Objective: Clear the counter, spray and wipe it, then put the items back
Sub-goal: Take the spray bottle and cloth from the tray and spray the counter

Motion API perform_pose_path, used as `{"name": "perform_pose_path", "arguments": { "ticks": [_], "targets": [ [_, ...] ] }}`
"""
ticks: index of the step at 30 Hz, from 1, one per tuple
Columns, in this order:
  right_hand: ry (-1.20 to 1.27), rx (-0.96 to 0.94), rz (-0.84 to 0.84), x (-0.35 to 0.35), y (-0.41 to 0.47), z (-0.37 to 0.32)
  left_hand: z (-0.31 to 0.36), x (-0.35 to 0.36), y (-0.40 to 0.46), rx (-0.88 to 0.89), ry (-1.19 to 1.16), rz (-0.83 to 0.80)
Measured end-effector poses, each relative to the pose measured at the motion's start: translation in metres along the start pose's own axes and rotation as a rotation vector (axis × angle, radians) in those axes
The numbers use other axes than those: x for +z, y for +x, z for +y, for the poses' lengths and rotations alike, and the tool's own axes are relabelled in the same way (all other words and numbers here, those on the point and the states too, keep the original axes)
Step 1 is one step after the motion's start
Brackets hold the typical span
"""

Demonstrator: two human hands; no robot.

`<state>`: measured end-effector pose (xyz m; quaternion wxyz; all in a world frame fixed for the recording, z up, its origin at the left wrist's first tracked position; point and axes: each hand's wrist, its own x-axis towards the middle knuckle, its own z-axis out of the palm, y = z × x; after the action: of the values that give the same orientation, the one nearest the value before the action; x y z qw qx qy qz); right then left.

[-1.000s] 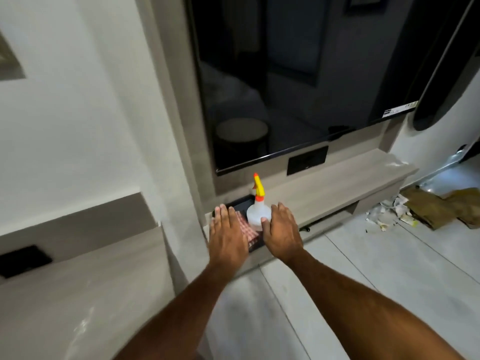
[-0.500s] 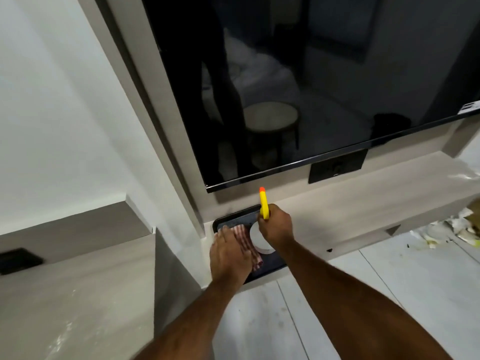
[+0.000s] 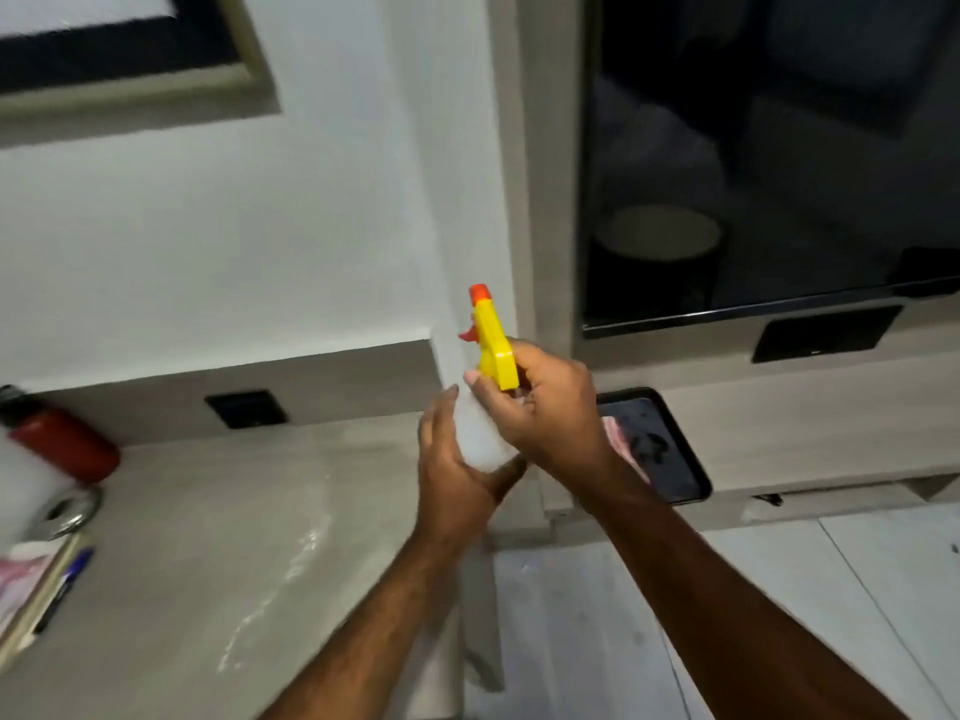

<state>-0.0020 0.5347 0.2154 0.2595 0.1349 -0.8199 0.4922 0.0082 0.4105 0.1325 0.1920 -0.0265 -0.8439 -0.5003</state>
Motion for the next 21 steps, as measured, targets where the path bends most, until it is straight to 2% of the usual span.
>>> {"name": "perform_pose_path", "arguments": {
  "ticks": [2, 5, 10, 15, 18, 21],
  "targets": [
    [0.149, 0.04, -0.057, 0.044, -0.008, -0.044, -0.013, -0.061, -0.006, 0.013, 0.133, 0.065],
    [0.314, 0.21, -0.033, 0.123, -0.022, -0.093, -0.041, -0.139, -0.022, -0.049, 0.145, 0.057],
    [0.37, 0.521, -0.314, 0.268, -0.074, -0.147, -0.127, -0.249, -0.077, -0.251, 0.137, -0.1],
    [0.201, 0.757, -0.425, 0.367, -0.169, -0.166, -0.199, -0.319, -0.161, -0.499, 0.148, -0.137],
    [0.002, 0.878, -0.516, 0.386, -0.222, -0.164, -0.222, -0.331, -0.213, -0.657, 0.148, -0.216],
    [-0.145, 0.985, -0.518, 0.383, -0.245, -0.152, -0.219, -0.319, -0.234, -0.755, 0.182, -0.321]
  ]
}}
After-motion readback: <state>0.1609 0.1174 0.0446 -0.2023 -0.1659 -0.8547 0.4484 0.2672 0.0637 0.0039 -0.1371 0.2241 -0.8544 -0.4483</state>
